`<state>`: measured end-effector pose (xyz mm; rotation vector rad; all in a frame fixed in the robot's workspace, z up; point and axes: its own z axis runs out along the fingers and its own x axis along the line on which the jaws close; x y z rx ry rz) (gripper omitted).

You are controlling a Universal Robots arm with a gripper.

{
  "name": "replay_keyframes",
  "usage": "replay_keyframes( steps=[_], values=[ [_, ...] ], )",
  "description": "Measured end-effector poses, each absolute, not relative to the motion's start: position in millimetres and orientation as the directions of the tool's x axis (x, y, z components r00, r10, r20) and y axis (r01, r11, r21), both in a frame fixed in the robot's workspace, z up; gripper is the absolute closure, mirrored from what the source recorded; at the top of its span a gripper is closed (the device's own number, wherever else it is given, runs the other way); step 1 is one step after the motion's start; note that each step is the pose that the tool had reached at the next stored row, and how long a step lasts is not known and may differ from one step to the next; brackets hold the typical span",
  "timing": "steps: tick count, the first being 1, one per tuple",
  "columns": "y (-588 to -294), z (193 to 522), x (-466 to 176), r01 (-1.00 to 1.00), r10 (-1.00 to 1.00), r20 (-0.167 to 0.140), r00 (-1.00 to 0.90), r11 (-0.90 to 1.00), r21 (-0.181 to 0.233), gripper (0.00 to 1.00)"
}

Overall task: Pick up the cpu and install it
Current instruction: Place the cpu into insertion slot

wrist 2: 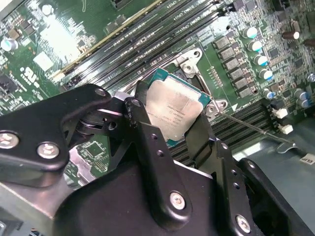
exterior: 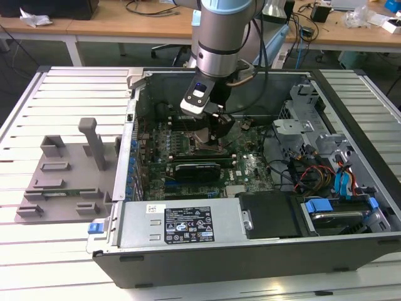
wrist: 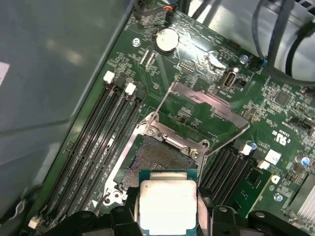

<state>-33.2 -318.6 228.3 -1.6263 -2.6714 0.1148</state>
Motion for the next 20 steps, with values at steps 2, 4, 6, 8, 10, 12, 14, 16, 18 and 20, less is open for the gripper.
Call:
replay_keyframes(
  steps=[2,4,6,8,10,12,14,16,18,20],
  values=[
    [-318.6,228.2,-33.2,0.905,0.906,-0.028,-0.421,0.419,-0.069,0.45],
    [-318.6,228.1,-33.2,0.920,0.921,-0.028,-0.387,0.385,-0.069,0.45],
    [-318.6,228.0,-33.2,0.930,0.931,-0.028,-0.364,0.362,-0.069,0.45],
    [-318.6,227.9,-33.2,0.939,0.941,-0.028,-0.338,0.336,-0.069,0.45],
    [-318.6,227.9,-33.2,0.949,0.950,-0.029,-0.311,0.309,-0.069,0.45],
    [-318.6,227.8,-33.2,0.956,0.957,-0.029,-0.287,0.285,-0.069,0.45],
    [-318.6,227.7,-33.2,0.969,0.970,-0.029,-0.240,0.237,-0.069,0.45],
    [-318.6,227.7,-33.2,0.975,0.976,-0.030,-0.214,0.211,-0.069,0.45],
    [-318.6,227.6,-33.2,0.979,0.981,-0.030,-0.193,0.190,-0.069,0.45],
    [-318.6,227.6,-33.2,0.984,0.985,-0.030,-0.168,0.166,-0.069,0.45]
  ],
)
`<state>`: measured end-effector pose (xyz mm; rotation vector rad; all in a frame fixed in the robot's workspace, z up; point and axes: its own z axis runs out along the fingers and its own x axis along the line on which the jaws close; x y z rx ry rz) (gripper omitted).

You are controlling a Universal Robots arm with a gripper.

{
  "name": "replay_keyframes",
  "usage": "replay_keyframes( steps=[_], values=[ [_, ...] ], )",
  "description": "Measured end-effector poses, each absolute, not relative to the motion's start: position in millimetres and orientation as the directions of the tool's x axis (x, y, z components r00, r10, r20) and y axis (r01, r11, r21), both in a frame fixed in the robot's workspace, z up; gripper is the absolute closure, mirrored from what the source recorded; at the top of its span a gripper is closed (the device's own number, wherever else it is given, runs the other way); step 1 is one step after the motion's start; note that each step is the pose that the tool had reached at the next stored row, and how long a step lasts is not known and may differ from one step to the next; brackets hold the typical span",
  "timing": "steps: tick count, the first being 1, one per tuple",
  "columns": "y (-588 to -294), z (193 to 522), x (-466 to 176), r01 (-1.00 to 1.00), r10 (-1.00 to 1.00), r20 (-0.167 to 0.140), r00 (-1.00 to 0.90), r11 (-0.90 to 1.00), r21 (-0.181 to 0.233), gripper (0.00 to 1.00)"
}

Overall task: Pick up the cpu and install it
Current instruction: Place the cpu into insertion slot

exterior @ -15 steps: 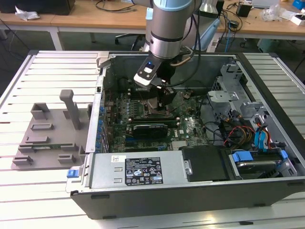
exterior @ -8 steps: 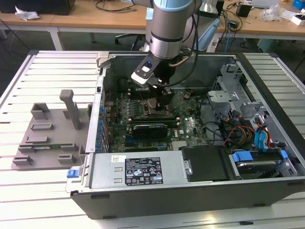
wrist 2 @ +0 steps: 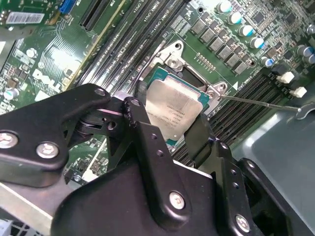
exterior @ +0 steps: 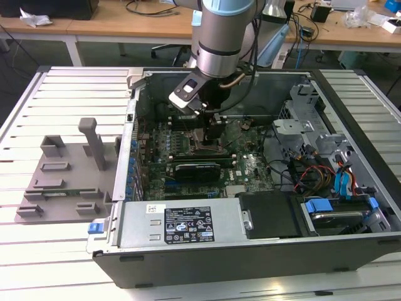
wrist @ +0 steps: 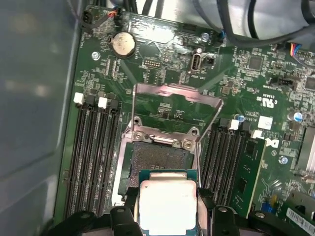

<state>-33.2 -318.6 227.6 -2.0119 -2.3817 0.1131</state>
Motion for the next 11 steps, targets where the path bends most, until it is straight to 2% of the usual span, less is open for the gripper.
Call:
replay_keyframes(
  steps=[11],
  values=[
    [-318.6,227.2,-33.2,0.997,0.999,-0.031,-0.030,0.028,-0.070,0.45]
  ],
)
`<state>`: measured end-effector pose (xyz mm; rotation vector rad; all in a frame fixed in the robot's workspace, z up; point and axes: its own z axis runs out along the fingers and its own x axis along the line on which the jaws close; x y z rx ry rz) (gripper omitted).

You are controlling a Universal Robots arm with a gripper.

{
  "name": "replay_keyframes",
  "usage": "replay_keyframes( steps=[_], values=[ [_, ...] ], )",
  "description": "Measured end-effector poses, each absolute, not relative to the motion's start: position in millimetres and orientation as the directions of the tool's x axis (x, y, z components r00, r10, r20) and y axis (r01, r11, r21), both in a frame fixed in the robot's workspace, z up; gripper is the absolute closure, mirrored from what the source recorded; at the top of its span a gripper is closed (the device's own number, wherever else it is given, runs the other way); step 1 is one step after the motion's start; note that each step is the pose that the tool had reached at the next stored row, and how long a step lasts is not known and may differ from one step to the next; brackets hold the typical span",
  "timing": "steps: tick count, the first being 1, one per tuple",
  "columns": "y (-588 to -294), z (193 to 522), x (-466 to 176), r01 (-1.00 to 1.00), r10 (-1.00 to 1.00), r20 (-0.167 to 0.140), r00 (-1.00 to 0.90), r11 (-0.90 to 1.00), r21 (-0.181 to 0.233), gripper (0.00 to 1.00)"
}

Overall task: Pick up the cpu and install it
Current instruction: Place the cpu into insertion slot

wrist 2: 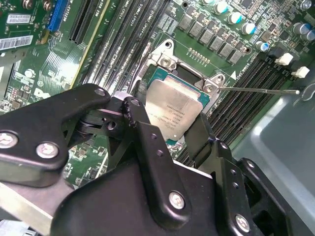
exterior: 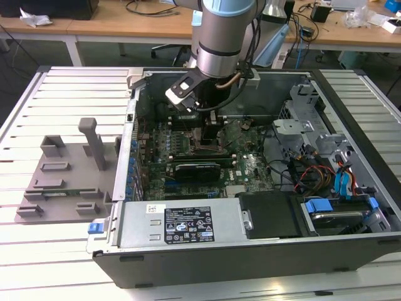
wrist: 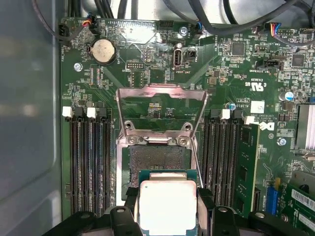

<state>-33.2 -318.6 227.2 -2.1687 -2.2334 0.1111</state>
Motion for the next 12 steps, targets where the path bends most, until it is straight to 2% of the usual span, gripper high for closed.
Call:
replay_keyframes(
  steps=[12],
  values=[
    [-318.5,217.7,-28.0,0.997,0.999,-0.036,-0.030,0.028,-0.070,0.45]
  ],
)
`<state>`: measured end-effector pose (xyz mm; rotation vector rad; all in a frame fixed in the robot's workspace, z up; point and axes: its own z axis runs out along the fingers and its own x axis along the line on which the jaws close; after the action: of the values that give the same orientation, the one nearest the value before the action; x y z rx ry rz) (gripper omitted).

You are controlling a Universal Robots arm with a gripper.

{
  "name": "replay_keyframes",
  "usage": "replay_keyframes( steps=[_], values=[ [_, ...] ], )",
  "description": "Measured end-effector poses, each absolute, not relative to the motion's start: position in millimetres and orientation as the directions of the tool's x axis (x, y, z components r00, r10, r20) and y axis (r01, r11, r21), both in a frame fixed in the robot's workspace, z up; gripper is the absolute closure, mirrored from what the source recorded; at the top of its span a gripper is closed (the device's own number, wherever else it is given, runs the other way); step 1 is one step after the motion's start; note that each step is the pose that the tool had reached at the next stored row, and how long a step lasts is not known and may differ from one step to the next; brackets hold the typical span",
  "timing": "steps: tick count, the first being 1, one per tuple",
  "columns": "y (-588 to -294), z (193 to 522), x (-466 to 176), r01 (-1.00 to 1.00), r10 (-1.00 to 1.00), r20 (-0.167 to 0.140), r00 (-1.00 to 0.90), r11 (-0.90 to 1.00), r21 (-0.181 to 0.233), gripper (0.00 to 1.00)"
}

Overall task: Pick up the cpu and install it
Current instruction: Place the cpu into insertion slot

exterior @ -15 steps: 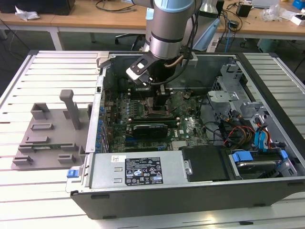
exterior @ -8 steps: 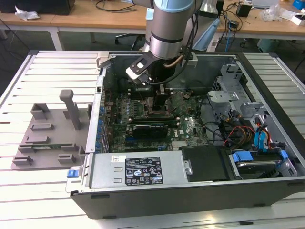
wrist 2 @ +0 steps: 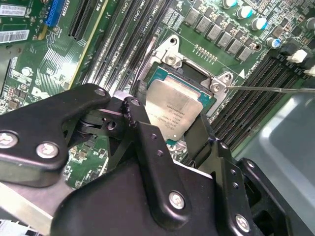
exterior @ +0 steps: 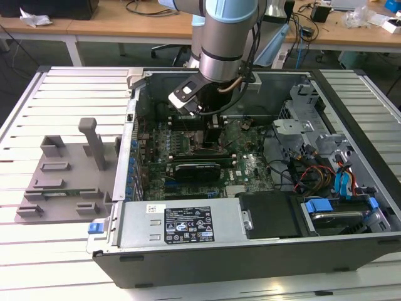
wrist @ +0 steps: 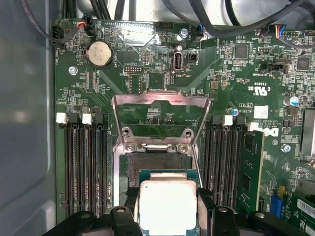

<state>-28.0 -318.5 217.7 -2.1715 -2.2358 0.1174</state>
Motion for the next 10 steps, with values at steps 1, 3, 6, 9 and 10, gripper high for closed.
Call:
replay_keyframes(
  steps=[1,3,6,9,10],
  values=[
    [-318.5,217.1,-27.5,0.997,0.999,-0.036,-0.030,0.028,-0.070,0.45],
    [-318.6,216.1,-27.0,0.997,0.999,-0.036,-0.030,0.028,-0.070,0.45],
    [-318.6,215.2,-26.7,0.997,0.999,-0.036,-0.030,0.028,-0.070,0.45],
    [-318.6,214.4,-26.7,0.997,0.999,-0.036,-0.030,0.028,-0.070,0.45],
    [-318.6,214.2,-26.7,0.997,0.999,-0.036,-0.030,0.028,-0.070,0.45]
  ],
)
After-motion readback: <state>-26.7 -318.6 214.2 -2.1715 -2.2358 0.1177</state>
